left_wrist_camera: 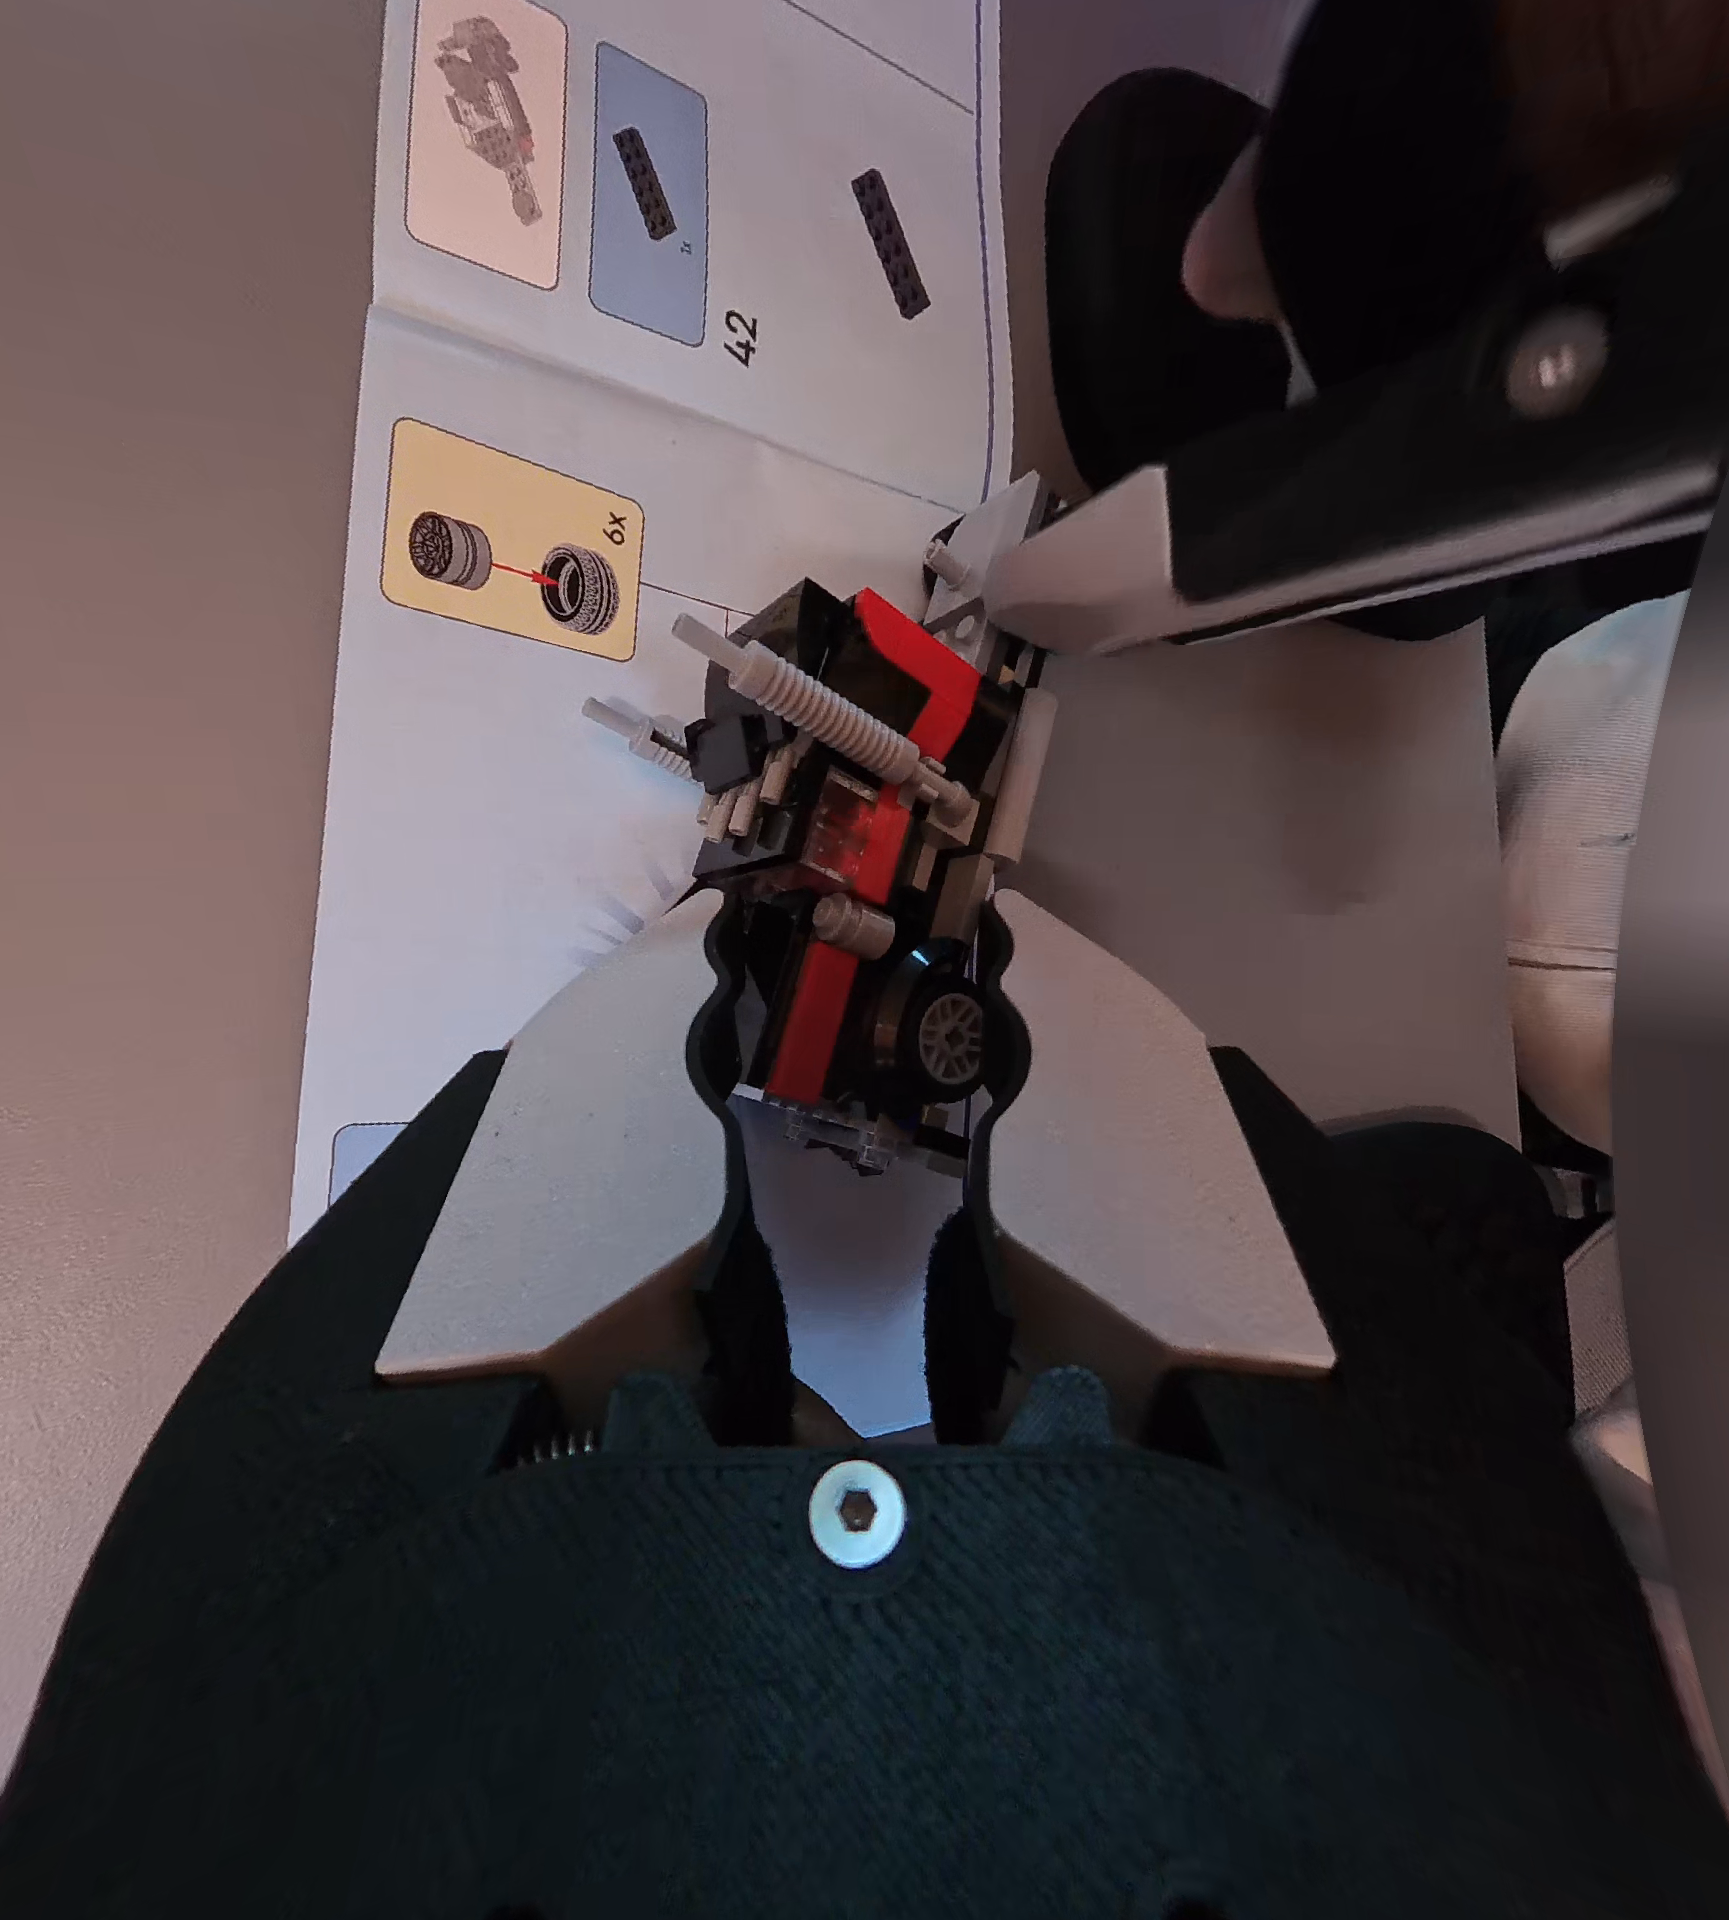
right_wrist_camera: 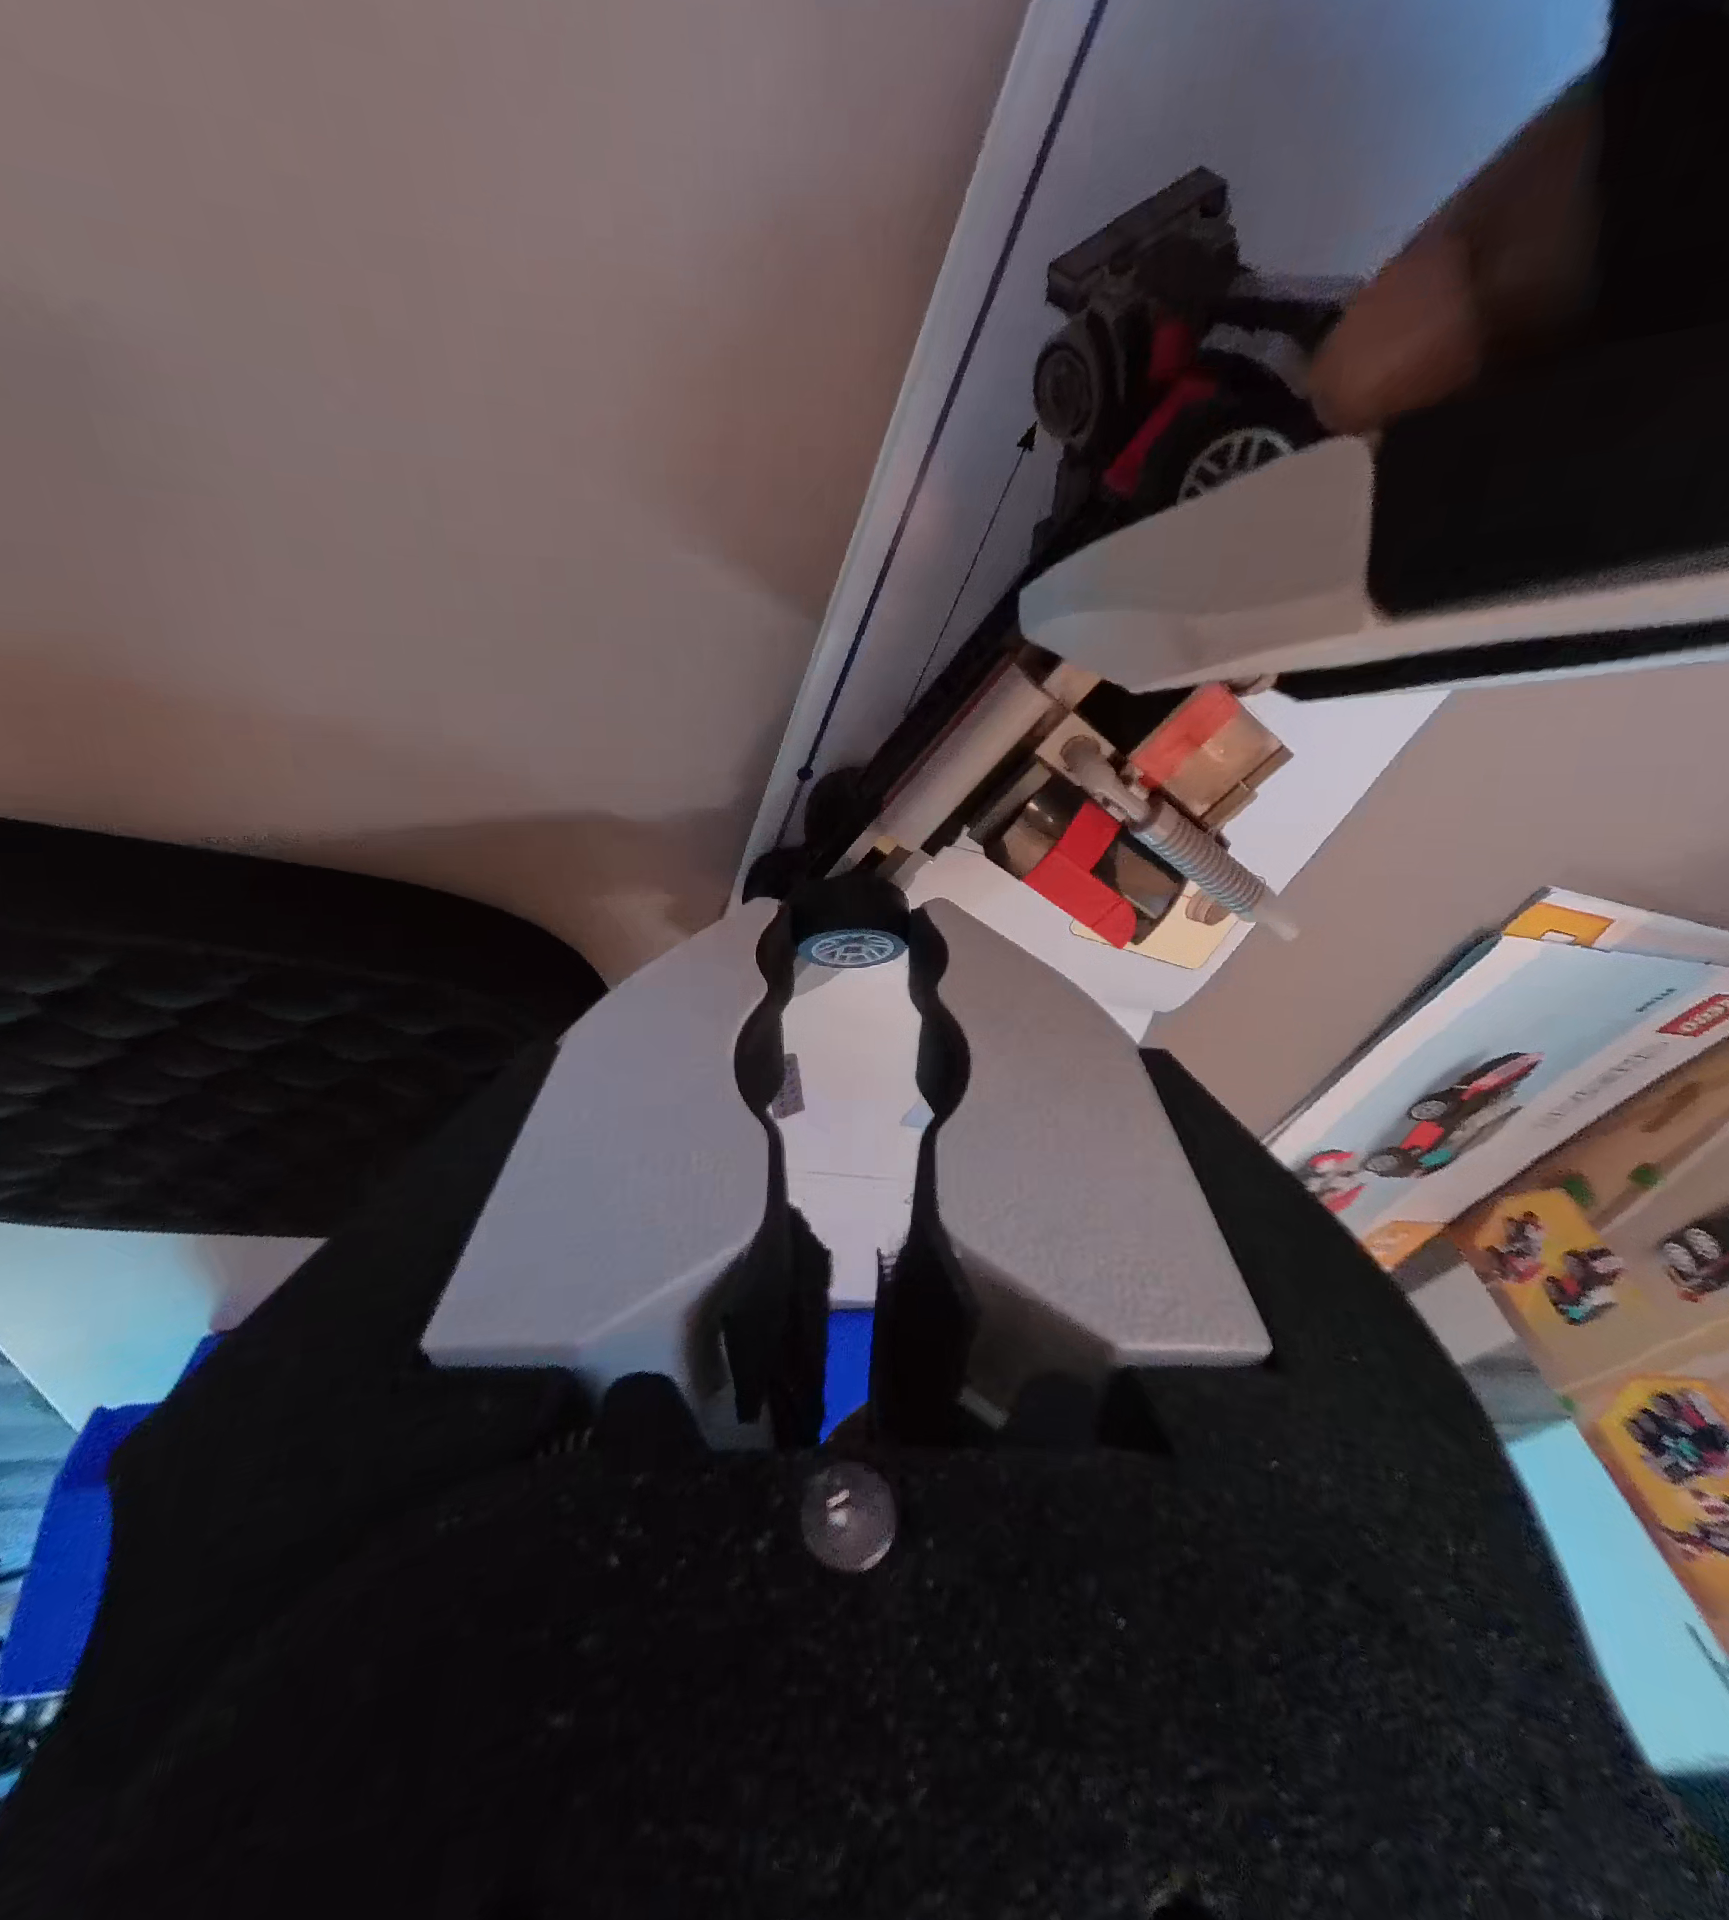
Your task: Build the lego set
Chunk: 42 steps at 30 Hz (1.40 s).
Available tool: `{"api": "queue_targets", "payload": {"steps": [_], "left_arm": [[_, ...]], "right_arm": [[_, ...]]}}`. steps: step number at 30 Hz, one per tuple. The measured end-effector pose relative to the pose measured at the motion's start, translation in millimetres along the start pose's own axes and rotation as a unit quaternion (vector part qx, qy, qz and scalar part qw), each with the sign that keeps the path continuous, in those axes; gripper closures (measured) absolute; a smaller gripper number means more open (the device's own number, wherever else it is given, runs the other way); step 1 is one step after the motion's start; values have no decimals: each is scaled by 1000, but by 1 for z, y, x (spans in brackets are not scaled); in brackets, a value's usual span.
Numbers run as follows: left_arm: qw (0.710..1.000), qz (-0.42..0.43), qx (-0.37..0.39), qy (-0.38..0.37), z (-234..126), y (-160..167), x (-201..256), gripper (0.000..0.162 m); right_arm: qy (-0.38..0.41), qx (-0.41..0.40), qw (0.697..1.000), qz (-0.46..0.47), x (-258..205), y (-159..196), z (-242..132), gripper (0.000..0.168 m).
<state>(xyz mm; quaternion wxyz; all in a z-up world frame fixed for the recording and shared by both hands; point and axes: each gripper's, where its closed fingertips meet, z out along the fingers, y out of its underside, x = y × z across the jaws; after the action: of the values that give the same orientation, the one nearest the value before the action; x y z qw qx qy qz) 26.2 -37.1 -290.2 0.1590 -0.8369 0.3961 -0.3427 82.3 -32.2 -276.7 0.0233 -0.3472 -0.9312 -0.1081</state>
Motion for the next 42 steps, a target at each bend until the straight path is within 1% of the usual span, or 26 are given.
{"api": "queue_targets", "payload": {"steps": [12, 18, 21, 23, 25, 27, 28, 29, 30, 32, 33, 34, 36, 38, 40, 42], "left_arm": [[1000, -2, 2, -1, 0, -1, 0, 119], [1000, -3, 4, -1, 0, -1, 0, 119], [1000, -3, 4, -2, 0, -1, 0, 119], [1000, -3, 6, 0, 0, -1, 0, 118], [1000, -5, 12, 5, 0, -1, -1, 118], [1000, -8, 20, 12, 0, -2, -1, 118], [999, -12, 24, 17, 1, -2, -1, 118], [999, -15, 26, 21, 2, -3, -1, 118], [999, -14, 27, 23, 2, -3, 0, 118], [1000, -8, 23, 18, 2, -3, 0, 118], [1000, -5, 20, 16, 2, -3, 0, 118], [1000, -4, 19, 15, 2, -3, 0, 118], [1000, -4, 21, 16, 2, -3, 0, 118], [1000, -6, 23, 18, 2, -3, 0, 118], [1000, -5, 22, 18, 2, -3, 0, 118], [1000, -4, 20, 16, 2, -3, 0, 118]], "right_arm": [[67, -106, 990, -61, 1, 0, 2, 147], [113, -191, 965, -137, 2, 1, 3, 148], [120, -210, 958, -151, 2, 2, 2, 148], [138, -217, 953, -160, 3, 3, 2, 147], [140, -179, 965, -129, 3, 2, 2, 147], [135, -115, 981, -83, 2, -2, -1, 146], [145, -84, 984, -63, 5, -2, -4, 144], [158, -57, 985, -45, 9, -1, -8, 137], [156, -31, 987, -24, 9, 2, -9, 134], [133, 40, 990, 31, 4, 5, -9, 127], [118, 82, 988, 60, 1, 5, -9, 127], [102, 129, 982, 90, -1, 4, -10, 126], [73, 227, 960, 150, -3, 2, -16, 125], [31, 303, 930, 205, -7, 2, -20, 134], [18, 360, 899, 250, -4, 3, -22, 141], [29, 388, 885, 254, -3, -1, -24, 142]]}}
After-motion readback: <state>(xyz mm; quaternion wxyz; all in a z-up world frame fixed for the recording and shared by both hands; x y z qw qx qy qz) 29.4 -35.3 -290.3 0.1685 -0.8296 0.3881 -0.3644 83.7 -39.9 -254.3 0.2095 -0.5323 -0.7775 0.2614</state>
